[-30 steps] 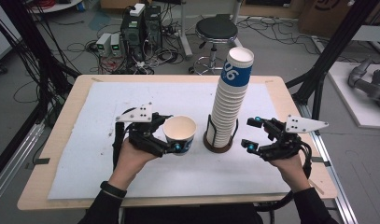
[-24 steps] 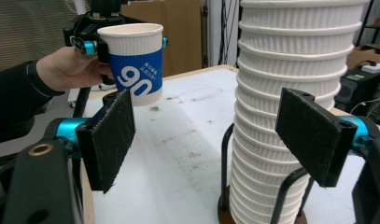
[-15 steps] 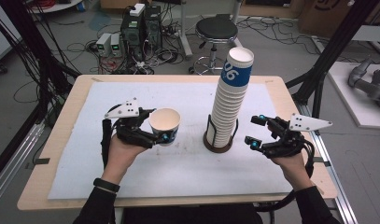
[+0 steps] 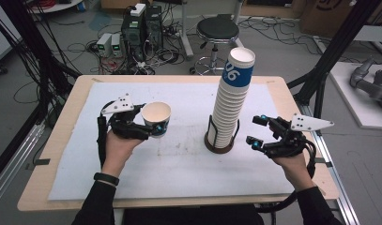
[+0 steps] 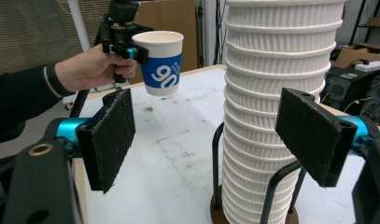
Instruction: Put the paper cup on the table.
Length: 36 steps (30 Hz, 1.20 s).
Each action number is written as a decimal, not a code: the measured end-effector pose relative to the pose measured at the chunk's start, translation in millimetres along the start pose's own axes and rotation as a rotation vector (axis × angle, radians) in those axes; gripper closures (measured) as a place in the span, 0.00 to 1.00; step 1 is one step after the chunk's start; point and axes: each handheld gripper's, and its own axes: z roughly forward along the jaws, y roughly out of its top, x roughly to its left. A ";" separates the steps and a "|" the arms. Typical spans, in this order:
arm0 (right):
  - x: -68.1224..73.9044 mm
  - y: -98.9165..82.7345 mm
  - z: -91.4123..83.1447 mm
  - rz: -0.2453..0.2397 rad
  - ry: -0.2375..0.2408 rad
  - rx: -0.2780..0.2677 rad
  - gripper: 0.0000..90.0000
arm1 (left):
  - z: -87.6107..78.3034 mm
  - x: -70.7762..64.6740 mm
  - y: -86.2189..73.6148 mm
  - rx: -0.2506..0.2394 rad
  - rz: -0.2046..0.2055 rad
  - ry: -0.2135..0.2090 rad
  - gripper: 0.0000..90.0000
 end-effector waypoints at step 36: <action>-0.8 -0.9 0.1 0.002 -0.002 0.002 0.23 | 28.8 62.8 -60.5 0.020 -0.150 0.293 0.24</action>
